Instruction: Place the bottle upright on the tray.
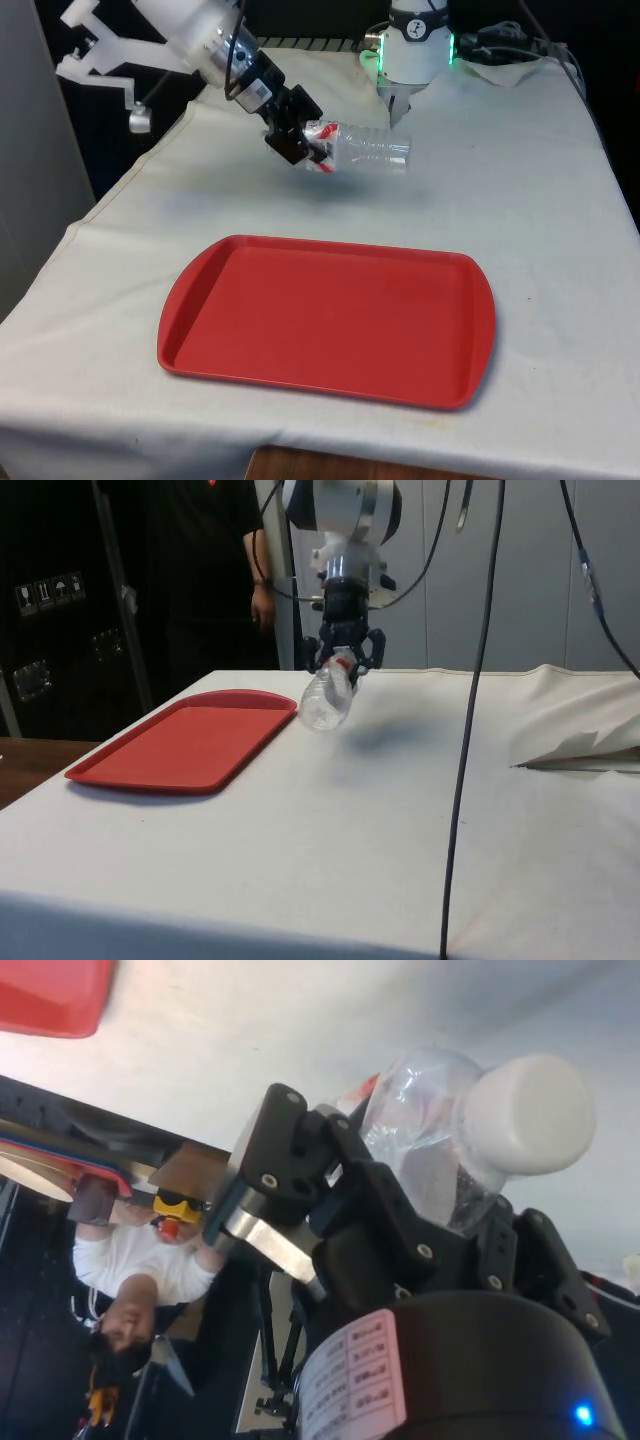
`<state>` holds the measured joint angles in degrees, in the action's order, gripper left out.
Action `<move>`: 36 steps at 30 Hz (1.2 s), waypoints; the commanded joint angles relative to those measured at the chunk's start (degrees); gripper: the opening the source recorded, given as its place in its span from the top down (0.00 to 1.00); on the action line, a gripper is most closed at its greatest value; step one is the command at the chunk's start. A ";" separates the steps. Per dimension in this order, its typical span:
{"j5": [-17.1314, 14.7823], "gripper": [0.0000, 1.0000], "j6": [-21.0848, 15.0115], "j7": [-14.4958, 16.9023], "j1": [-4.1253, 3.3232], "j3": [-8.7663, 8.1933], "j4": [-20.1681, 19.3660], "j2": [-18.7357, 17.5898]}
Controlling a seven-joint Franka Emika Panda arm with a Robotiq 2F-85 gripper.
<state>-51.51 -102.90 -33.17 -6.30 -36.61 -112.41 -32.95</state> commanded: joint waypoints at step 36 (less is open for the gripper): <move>2.64 0.86 -3.78 -14.38 -3.21 0.11 8.54 1.43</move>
<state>-49.05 -105.71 -46.98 -8.94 -36.27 -103.59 -31.91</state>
